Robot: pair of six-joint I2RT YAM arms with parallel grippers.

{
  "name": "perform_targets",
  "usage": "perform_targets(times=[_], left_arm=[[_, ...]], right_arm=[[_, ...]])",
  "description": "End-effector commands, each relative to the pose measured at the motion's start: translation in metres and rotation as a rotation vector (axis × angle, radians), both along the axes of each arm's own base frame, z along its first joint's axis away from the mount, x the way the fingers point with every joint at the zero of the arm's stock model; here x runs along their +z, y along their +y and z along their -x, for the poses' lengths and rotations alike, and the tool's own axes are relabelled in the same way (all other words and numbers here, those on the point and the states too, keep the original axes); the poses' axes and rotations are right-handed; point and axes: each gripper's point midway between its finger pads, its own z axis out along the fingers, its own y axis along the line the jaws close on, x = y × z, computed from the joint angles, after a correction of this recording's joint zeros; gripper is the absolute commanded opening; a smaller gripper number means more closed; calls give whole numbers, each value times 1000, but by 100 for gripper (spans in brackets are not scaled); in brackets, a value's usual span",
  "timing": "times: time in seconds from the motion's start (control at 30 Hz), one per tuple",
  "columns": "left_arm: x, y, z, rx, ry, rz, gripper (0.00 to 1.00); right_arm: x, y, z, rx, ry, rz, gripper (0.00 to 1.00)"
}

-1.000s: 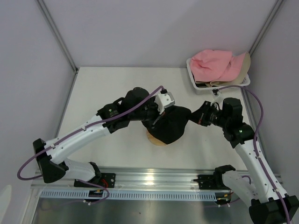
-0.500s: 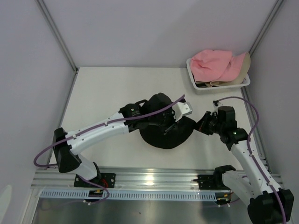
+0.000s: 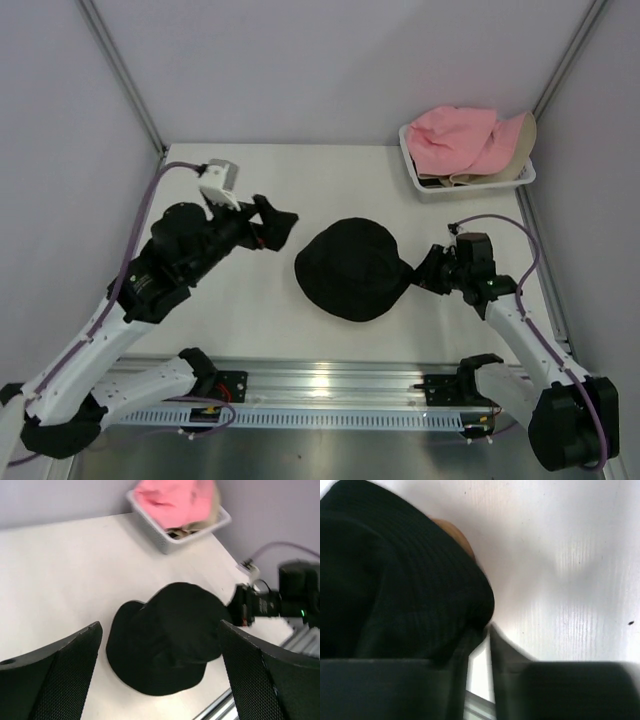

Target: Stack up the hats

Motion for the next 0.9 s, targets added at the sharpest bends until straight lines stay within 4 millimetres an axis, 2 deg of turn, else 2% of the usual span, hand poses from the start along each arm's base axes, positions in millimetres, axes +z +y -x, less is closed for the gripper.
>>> perform_targets(times=[0.0,0.03,0.07,0.1,0.13,0.17,0.2,0.27,0.3,0.4,0.43,0.5,0.53,0.57,0.6,0.63,0.67,0.7,0.73,0.77,0.8,0.83,0.87], left_arm=[[-50,40,-18,238,243,194,99],[-67,42,-17,261,318,240,100],[-74,55,-20,312,340,264,99],[-87,58,-20,333,372,266,100],[-97,58,-18,339,404,278,100],[-104,58,-19,343,420,279,100],[-107,56,-19,337,429,281,99],[-113,50,-18,317,455,279,99],[-119,49,-20,320,472,268,100],[-122,47,-24,313,470,246,99],[-124,46,-26,312,467,230,99],[-122,50,-28,323,459,219,100],[-120,52,-31,327,445,209,99],[-118,55,-32,335,433,203,99],[-118,59,-34,352,421,191,100],[-117,63,-36,356,398,167,99],[-111,69,-39,371,375,167,99],[-110,75,-42,393,359,156,99],[-108,83,-46,412,337,140,99],[-103,87,-49,423,322,139,99],[-102,93,-51,437,313,134,100],[-102,97,-53,447,305,123,99],[-102,104,-58,471,302,123,100]], right_arm=[[21,8,-9,45,-67,-22,30],[30,11,-9,56,-70,-35,56],[35,10,-6,55,-47,-31,67],[67,10,-18,45,-107,-35,77],[79,4,-25,19,-118,-9,99],[88,-2,-24,7,-101,12,100],[128,-13,-40,-40,-183,26,100],[147,-31,-52,-83,-182,72,99],[180,-50,-66,-146,-248,79,100],[203,-85,-99,-247,-295,96,99],[218,-105,-111,-307,-332,103,100],[222,-128,-140,-375,-364,123,100],[236,-146,-154,-422,-410,136,100],[236,-155,-166,-446,-415,143,100],[218,-168,-186,-478,-371,153,99],[215,-180,-197,-509,-362,156,100],[228,-187,-212,-526,-401,155,99],[206,-194,-233,-530,-359,156,99],[202,-198,-247,-531,-366,154,99],[215,-201,-261,-530,-400,151,99],[189,-201,-282,-502,-355,136,98],[185,-200,-293,-480,-358,132,93],[203,-197,-307,-450,-404,114,92]])
